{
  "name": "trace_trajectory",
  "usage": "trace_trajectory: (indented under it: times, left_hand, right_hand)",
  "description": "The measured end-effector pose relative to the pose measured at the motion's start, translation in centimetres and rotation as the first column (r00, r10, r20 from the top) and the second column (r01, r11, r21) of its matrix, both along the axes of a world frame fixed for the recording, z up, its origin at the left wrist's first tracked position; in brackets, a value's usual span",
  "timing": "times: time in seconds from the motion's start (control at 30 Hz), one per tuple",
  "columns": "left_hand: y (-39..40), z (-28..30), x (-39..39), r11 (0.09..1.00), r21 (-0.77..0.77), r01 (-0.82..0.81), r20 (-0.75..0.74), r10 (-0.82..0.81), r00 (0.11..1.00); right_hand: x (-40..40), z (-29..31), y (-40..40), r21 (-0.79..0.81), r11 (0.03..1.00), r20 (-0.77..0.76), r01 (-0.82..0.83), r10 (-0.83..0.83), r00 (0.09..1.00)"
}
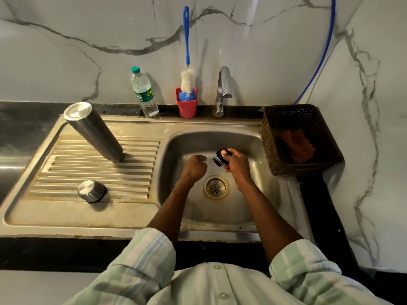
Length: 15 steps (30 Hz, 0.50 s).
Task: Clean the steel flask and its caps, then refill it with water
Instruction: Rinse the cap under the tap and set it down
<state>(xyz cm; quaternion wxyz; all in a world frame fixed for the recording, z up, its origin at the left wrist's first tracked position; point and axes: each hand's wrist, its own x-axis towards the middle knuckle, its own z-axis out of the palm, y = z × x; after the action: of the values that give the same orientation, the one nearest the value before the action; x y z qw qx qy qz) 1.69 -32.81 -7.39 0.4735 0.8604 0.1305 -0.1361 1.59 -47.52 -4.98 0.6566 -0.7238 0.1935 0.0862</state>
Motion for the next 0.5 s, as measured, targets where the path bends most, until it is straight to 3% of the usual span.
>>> trace_trajectory:
  times: [0.5]
  left_hand:
    - [-0.7, -0.7, -0.8, 1.0, -0.013, 0.007, -0.045, -0.008, 0.999]
  right_hand:
    - [-1.2, -1.2, -0.4, -0.024, 0.995, 0.051, 0.098, -0.097, 0.994]
